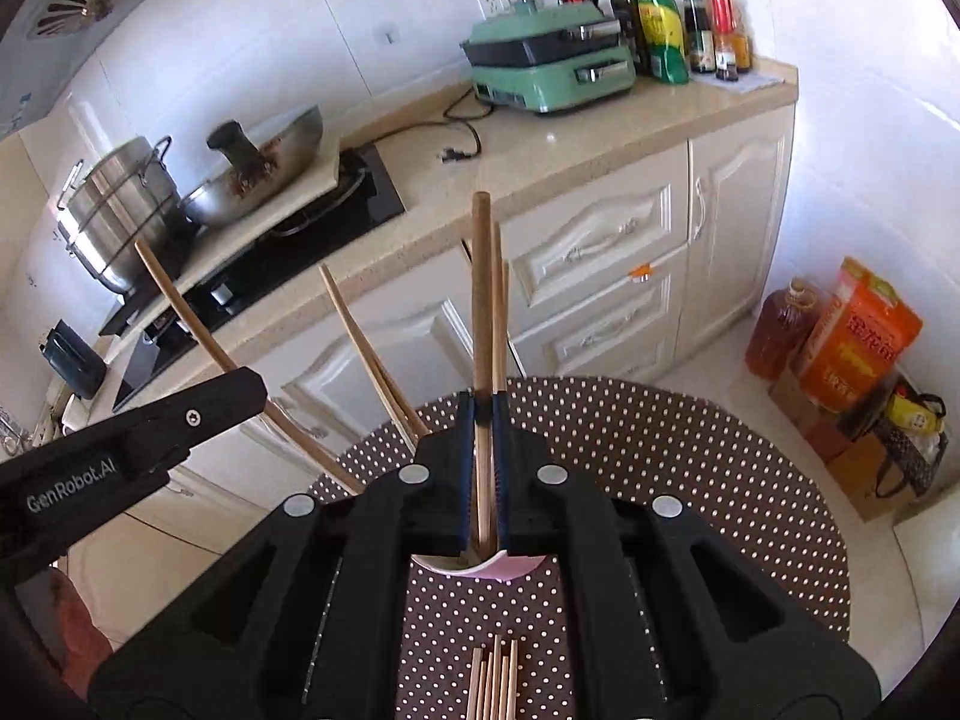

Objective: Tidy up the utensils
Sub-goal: 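Lower both held chopsticks into the pink cup and open both grippers, then withdraw both grippers from the cup back over the remaining chopsticks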

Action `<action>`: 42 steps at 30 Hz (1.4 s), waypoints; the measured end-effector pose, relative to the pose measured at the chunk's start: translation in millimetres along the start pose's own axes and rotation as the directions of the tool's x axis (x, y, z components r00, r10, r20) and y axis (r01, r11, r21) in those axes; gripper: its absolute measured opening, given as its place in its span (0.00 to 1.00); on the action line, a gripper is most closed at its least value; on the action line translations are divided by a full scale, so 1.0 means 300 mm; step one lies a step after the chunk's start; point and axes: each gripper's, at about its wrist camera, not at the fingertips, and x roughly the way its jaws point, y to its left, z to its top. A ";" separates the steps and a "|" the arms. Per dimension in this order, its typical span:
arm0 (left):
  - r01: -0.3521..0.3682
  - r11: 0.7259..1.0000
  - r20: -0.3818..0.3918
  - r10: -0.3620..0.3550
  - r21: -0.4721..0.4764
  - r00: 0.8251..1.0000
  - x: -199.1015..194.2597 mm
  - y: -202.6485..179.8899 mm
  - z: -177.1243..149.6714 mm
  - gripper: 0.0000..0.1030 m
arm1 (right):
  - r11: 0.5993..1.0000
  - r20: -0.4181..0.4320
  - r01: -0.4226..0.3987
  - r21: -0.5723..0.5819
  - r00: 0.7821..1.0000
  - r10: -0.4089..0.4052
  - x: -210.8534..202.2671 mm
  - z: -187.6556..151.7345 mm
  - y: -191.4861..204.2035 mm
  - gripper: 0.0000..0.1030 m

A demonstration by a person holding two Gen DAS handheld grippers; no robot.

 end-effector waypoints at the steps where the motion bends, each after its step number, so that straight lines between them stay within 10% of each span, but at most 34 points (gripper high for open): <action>1: -0.005 1.000 -0.011 0.005 0.002 1.000 0.018 0.002 -0.002 0.06 | 1.000 -0.012 0.003 0.001 1.000 -0.003 0.015 -0.005 -0.002 0.06; 15: -0.014 0.999 -0.090 0.017 0.031 0.996 0.204 0.033 -0.012 0.07 | 0.996 -0.160 0.000 0.092 0.987 0.015 0.162 -0.032 -0.073 0.08; 18: 0.000 1.000 -0.095 0.001 0.016 0.995 0.208 0.047 -0.017 0.23 | 0.989 -0.180 -0.029 0.146 0.982 0.056 0.160 -0.041 -0.095 0.28; 20: -0.006 1.000 -0.078 0.008 0.029 0.997 0.195 0.046 -0.023 0.23 | 0.990 -0.170 -0.019 0.140 0.985 0.043 0.141 -0.054 -0.097 0.59; 42: -0.048 0.983 0.024 0.044 0.178 0.999 -0.098 0.032 -0.175 0.37 | 0.997 -0.114 0.047 0.065 0.993 -0.039 -0.167 -0.125 -0.026 0.70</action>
